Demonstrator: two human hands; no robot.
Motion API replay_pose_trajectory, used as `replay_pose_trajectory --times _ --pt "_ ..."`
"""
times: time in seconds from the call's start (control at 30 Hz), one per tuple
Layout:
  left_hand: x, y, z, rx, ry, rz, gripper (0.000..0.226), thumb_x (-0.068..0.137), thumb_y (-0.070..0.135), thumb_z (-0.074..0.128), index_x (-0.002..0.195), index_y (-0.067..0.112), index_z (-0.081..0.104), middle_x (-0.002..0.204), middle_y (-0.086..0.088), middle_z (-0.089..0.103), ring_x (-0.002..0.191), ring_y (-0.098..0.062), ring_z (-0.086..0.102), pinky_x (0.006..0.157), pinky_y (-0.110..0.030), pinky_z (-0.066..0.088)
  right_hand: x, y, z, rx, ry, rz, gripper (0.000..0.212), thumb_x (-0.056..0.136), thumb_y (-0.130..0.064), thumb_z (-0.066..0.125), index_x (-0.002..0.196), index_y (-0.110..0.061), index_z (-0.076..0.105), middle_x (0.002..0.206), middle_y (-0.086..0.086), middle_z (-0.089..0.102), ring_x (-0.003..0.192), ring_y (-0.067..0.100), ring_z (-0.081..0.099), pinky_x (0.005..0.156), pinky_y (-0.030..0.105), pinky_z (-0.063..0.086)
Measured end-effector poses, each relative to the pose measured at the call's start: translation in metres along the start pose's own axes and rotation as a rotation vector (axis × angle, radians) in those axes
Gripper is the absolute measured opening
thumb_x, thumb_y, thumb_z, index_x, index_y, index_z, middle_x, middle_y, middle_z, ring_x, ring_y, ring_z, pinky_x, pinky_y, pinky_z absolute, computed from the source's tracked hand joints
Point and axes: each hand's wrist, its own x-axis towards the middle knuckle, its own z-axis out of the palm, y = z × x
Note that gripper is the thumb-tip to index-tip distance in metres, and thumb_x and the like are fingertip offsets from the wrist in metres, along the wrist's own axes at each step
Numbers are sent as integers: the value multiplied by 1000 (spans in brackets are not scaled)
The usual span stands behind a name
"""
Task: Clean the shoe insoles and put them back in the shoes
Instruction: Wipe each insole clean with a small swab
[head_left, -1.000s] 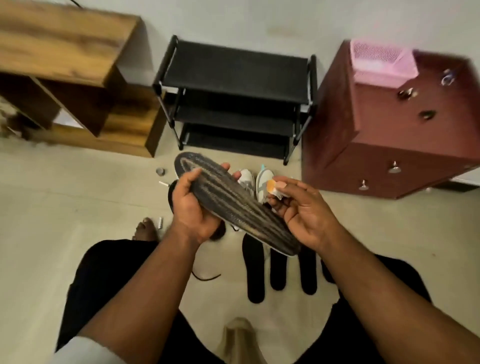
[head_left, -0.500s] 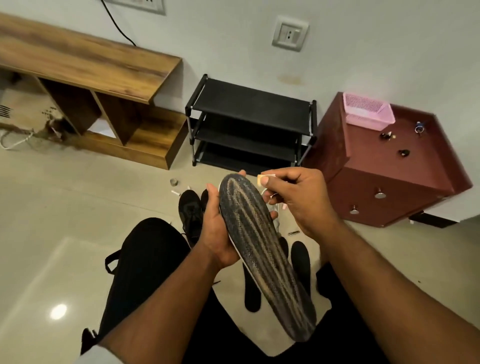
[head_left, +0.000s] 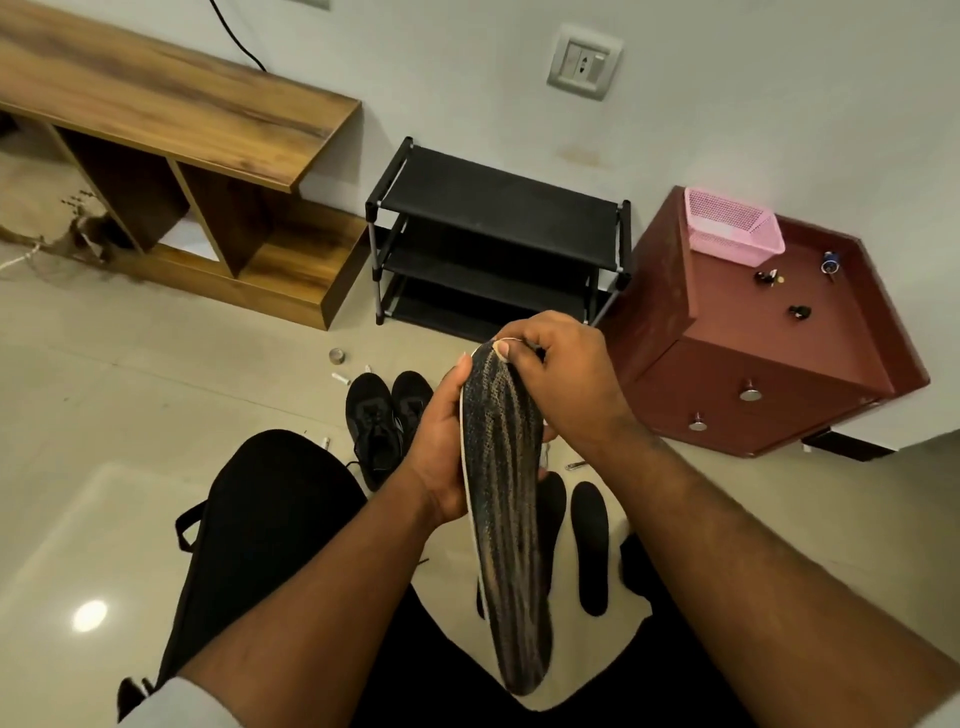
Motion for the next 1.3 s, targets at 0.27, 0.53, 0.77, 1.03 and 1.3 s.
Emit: replay_pose_trajectory --times 0.27,0.53,0.77,1.03,1.3 --pt "-6 3 -3 135 52 27 63 93 65 39 125 17 65 128 -23 61 114 -35 59 103 -58 41 -11 -8 4 -164 -76 -199 19 94 -10 51 99 -10 69 97 3 61 92 13 55 82 26 47" --pt "-5 3 -5 180 64 24 61 96 64 36 125 19 66 131 -25 59 124 -40 54 108 -60 37 -15 -10 5 -147 -39 -223 17 91 -6 54 97 -7 70 95 6 63 90 16 58 81 27 49" --pt "6 -5 -4 253 98 -36 70 93 70 36 130 17 61 121 -20 65 109 -32 62 99 -52 46 -12 9 2 -130 20 -142 17 92 -7 54 98 -6 70 95 6 63 90 15 58 82 31 51" --pt "12 -4 5 207 67 -73 68 94 67 35 123 14 66 126 -28 60 112 -35 62 103 -58 43 -13 18 -2 -186 10 -178 17 90 -5 53 97 -5 70 93 7 64 88 18 59 77 30 51" --pt "13 2 -2 150 80 -41 65 95 66 33 136 22 56 127 -21 63 112 -36 63 90 -51 54 -17 22 1 -238 -72 -269 17 86 -2 56 97 -2 69 92 10 65 86 25 61 75 36 54"
